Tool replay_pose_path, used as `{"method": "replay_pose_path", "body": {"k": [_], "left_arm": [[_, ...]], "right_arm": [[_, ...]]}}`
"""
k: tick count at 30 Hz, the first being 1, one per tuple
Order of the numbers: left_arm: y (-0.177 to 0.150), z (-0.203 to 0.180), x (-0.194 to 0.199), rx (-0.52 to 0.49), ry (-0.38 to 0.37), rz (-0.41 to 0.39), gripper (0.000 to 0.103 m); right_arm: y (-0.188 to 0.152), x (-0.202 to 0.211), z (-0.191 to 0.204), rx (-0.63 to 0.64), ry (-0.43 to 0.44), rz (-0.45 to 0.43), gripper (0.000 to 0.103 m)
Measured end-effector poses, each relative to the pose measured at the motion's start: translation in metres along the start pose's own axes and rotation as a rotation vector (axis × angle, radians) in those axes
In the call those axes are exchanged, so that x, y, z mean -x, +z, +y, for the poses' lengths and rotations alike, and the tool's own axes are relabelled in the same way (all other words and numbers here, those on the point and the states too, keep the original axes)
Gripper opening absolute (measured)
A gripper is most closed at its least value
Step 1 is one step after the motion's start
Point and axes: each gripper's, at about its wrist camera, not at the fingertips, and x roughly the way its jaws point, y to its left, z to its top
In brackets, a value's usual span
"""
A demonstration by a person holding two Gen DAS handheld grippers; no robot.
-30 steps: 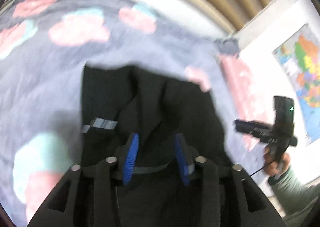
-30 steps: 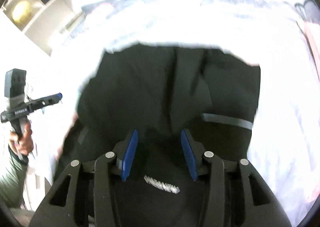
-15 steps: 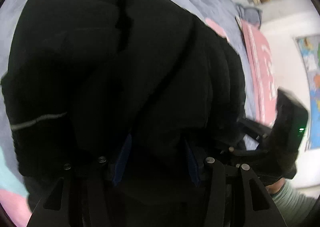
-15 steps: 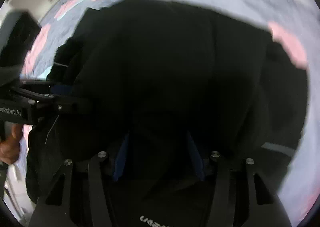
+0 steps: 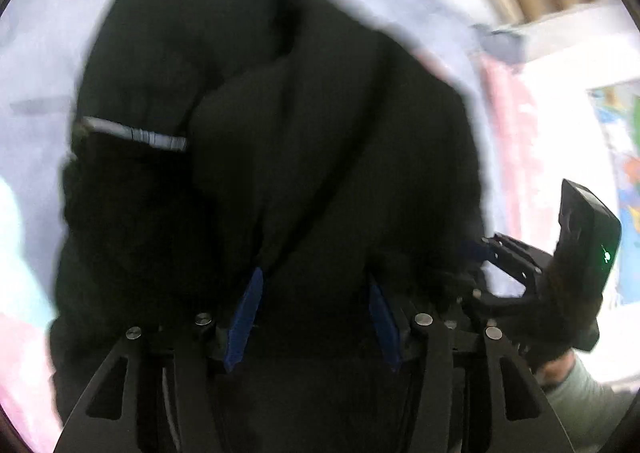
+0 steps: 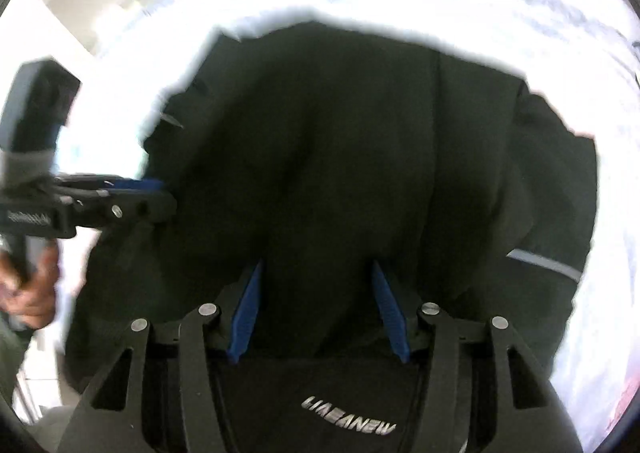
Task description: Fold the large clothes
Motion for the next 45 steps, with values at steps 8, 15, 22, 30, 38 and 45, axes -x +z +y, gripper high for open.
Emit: {"method": "replay_pose_path", "body": {"k": [8,15,22,30,38,45], "left_arm": [[-0.041,-0.021,0.092,-0.032,0.016,-0.162,0.055],[-0.136,0.053,0.199,0.146,0.109,-0.284,0.055],[-0.214,0.124,0.205,0.343,0.090,-0.248,0.055],[-0.290,0.141,0.148,0.410,0.031,-0.093,0.055],[-0.310,0.145,0.127,0.432,0.018,-0.071,0.055],[-0.307,0.143,0.131,0.407,-0.028,-0.092,0.055]], "right_arm": [[-0.028,0.071,0.001,-0.020,-0.005,-0.068,0.058],[-0.120,0.121,-0.038,-0.193,-0.039,-0.075,0.058],[-0.201,0.125,-0.078,-0.430,0.005,-0.020,0.059],[-0.245,0.123,-0.078,-0.479,-0.039,0.027,0.059],[-0.283,0.120,-0.070,-0.506,-0.068,0.073,0.059],[-0.309,0.128,-0.083,-0.561,-0.100,0.080,0.059]]}}
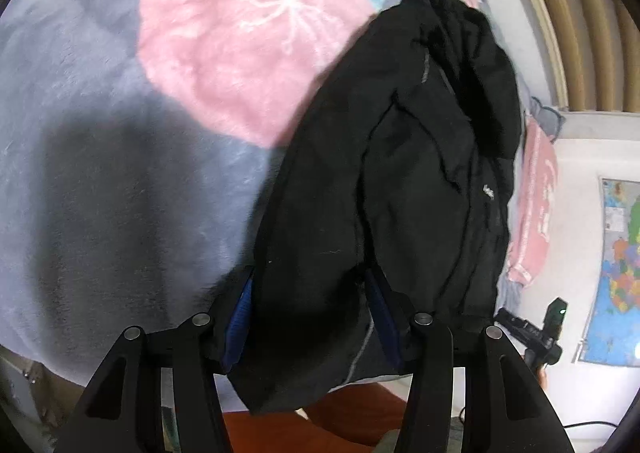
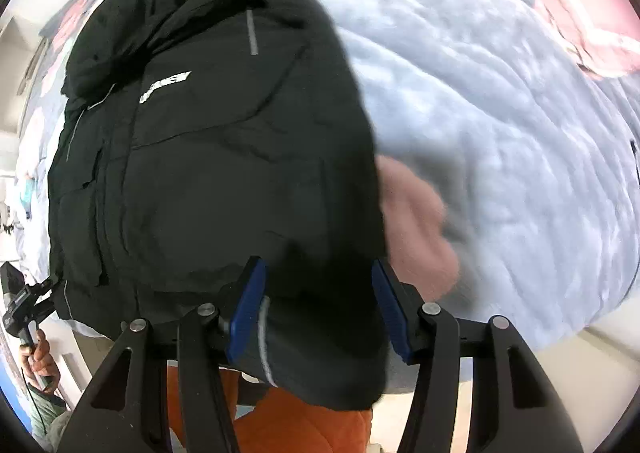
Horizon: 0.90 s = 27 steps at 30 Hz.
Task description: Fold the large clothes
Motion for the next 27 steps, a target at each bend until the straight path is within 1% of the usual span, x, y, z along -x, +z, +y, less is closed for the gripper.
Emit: {"method": "replay_pose_path", "body": {"k": [1,4,7,9,11,13,14,17,18,21,23,24,25,26,27], "left_arm": [[0.000,-0.001,0.001,0.002,-0.015,-0.010,0.055],[0.001,-0.007,0.007,0.017,-0.107,-0.029,0.055],[0.002,-0.014,0.011,0.028,-0.266,-0.033,0.055],[0.004,-0.014,0.014,0.045,-0.302,-0.052,0.055],[0.006,-0.014,0.009,0.056,-0.293,-0.052,0.055],[0.004,-0.014,0.001,0.064,-0.268,-0.030,0.055],[0.003,-0.015,-0.001,0.052,-0.246,-0.017,0.055],[-0.002,-0.024,-0.013,0.003,-0.147,0.022,0.055],[-0.003,-0.025,-0.017,-0.009,-0.131,0.037,0.055],[-0.005,-0.029,-0.024,-0.019,-0.114,0.049,0.055],[-0.005,-0.036,-0.022,-0.042,-0.108,0.034,0.055],[-0.004,-0.040,-0.020,-0.051,-0.118,0.026,0.055],[-0.004,-0.044,-0.016,-0.064,-0.134,0.016,0.053],[-0.003,-0.049,-0.012,-0.076,-0.158,0.008,0.053],[-0.002,-0.053,-0.009,-0.080,-0.177,0.006,0.053]], "right_arm": [[-0.001,0.002,-0.004,-0.003,-0.007,-0.003,0.059],[-0.004,0.007,-0.017,-0.016,-0.029,-0.006,0.059],[-0.009,0.008,-0.031,-0.035,-0.035,0.000,0.059],[-0.014,0.007,-0.038,-0.041,-0.042,0.005,0.059],[-0.018,0.006,-0.041,-0.047,-0.046,0.010,0.059],[-0.021,0.005,-0.043,-0.047,-0.043,0.014,0.059],[-0.022,0.004,-0.043,-0.046,-0.046,0.017,0.059],[-0.027,0.001,-0.045,-0.050,-0.045,0.031,0.059],[-0.028,-0.001,-0.047,-0.052,-0.042,0.036,0.059],[-0.033,-0.008,-0.050,-0.066,-0.021,0.056,0.059],[-0.036,-0.013,-0.051,-0.079,0.002,0.066,0.059],[-0.037,-0.014,-0.049,-0.084,0.020,0.070,0.058],[-0.038,-0.014,-0.047,-0.085,0.044,0.068,0.053],[-0.038,-0.012,-0.043,-0.077,0.076,0.065,0.042],[-0.038,-0.009,-0.038,-0.063,0.094,0.063,0.040]]}}
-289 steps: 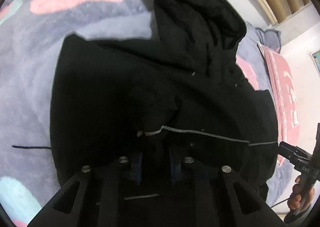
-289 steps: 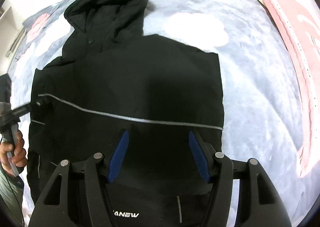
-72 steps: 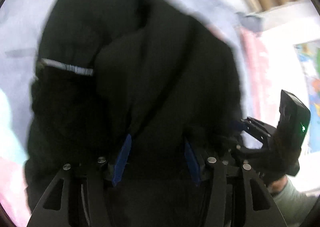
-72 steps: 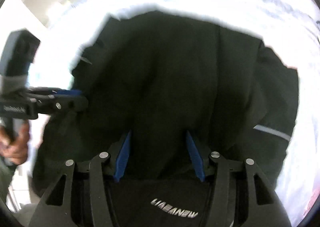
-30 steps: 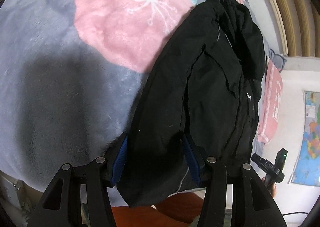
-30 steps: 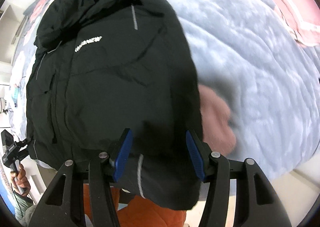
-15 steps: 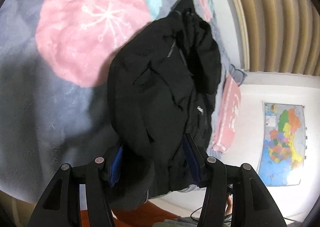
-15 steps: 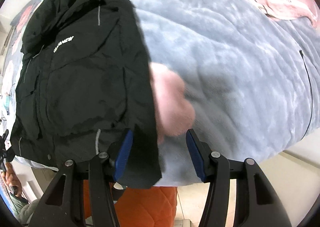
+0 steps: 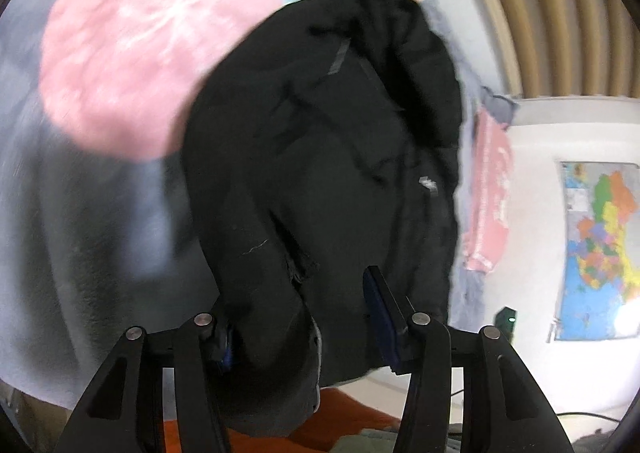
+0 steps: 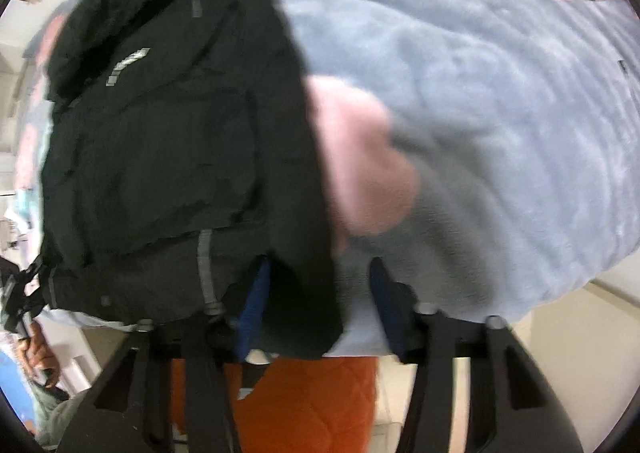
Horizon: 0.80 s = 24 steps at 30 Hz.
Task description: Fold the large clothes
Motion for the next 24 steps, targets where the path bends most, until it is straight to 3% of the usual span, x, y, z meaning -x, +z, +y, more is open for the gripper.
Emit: {"method": "replay_pose_path", "body": {"k": [3,5,11,15,19,22,24], "left_arm": [[0.003,-0.010,0.004,-0.012,-0.067,0.004,0.053],[0.004,-0.013,0.002,-0.013,-0.073,0.014,0.053],[0.000,0.005,-0.017,0.024,-0.013,0.070,0.053],[-0.011,0.013,-0.036,0.000,0.129,0.148,0.053],[-0.011,0.012,-0.035,0.019,0.091,0.129,0.053],[-0.007,0.006,-0.038,0.009,0.092,0.131,0.053],[-0.007,0.000,-0.040,-0.014,0.091,0.127,0.053]], "right_arm": [[0.001,0.009,0.013,0.039,0.033,-0.018,0.040],[0.003,0.009,0.014,0.022,0.071,-0.017,0.040],[-0.004,-0.017,-0.002,-0.032,0.053,0.053,0.043],[-0.012,-0.026,-0.023,-0.113,0.116,0.089,0.052],[-0.011,-0.023,-0.018,-0.109,0.144,0.087,0.053],[-0.011,-0.014,-0.008,-0.083,0.266,0.074,0.053],[-0.009,-0.003,-0.004,-0.037,0.285,0.044,0.053]]}}
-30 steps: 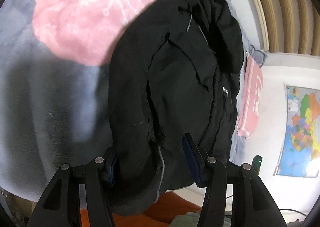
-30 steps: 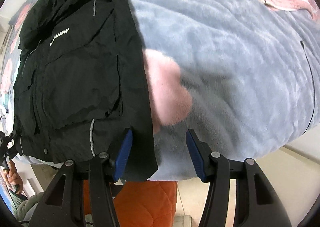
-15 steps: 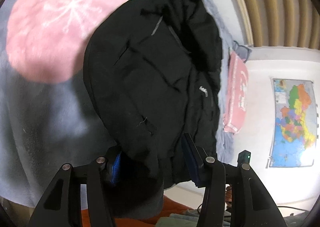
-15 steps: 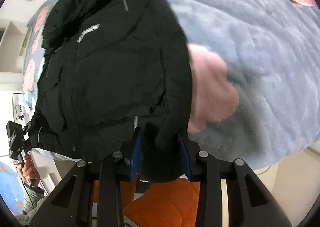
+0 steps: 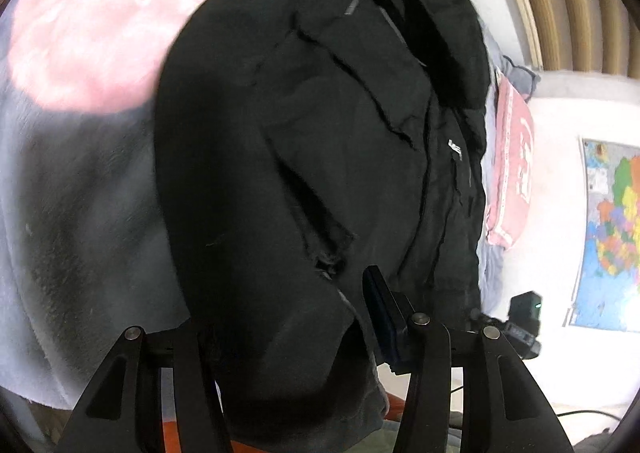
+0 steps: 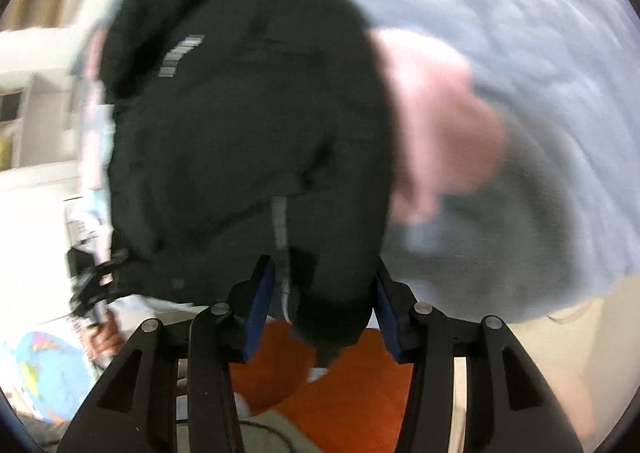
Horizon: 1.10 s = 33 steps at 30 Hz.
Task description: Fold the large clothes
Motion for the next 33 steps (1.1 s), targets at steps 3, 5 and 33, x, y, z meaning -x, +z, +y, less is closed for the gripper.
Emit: {"method": "replay_pose_path", "body": {"k": [3,5,33], "left_arm": [[0.002,-0.003,-0.004,0.005,-0.018,0.011,0.053],[0.004,-0.002,-0.009,0.017,-0.006,0.020,0.053],[0.077,-0.091,0.117,-0.142,-0.171,-0.342,0.027]], "right_arm": [[0.003,-0.009,0.001,0.007,-0.030,0.017,0.053],[0.004,-0.023,-0.008,-0.017,-0.047,0.042,0.053],[0.082,0.092,0.106,0.212,-0.060,-0.361,0.022]]}}
